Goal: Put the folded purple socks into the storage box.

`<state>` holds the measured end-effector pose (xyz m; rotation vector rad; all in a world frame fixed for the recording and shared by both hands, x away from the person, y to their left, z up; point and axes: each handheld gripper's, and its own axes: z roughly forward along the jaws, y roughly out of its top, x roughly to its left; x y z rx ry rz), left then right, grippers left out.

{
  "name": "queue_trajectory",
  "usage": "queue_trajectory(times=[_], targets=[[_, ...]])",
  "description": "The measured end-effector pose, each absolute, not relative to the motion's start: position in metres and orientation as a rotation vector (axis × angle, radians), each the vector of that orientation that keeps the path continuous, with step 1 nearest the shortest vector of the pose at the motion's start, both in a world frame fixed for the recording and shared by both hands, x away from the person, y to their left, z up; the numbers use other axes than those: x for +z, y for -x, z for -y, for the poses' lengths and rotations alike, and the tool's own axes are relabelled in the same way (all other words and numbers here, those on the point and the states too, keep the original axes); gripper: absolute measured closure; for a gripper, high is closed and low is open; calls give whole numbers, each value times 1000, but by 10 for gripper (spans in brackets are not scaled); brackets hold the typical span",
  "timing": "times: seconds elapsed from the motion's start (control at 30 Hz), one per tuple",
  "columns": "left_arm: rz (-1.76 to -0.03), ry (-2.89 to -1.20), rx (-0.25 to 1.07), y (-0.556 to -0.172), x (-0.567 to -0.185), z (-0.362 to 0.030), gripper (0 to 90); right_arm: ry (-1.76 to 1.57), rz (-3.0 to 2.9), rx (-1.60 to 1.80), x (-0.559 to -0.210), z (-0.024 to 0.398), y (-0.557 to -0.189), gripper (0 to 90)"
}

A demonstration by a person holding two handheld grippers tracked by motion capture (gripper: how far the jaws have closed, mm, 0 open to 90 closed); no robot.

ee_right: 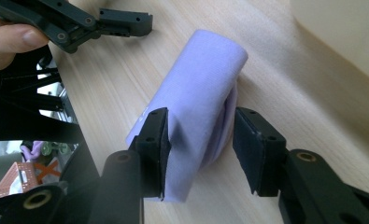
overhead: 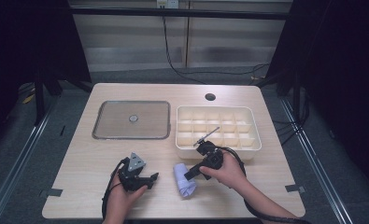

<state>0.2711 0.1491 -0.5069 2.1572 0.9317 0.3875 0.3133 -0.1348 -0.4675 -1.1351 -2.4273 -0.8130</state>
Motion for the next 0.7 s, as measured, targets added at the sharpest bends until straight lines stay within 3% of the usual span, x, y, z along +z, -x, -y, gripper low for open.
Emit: queue_trajectory(times=[0.4, 0.7], targets=[[-927, -2160, 388, -272, -507, -149, 289, 1150, 2386, -788, -486, 125, -317, 526], [-926, -2160, 388, -272, -507, -149, 290, 1169, 2359, -799, -489, 121, -316, 675]])
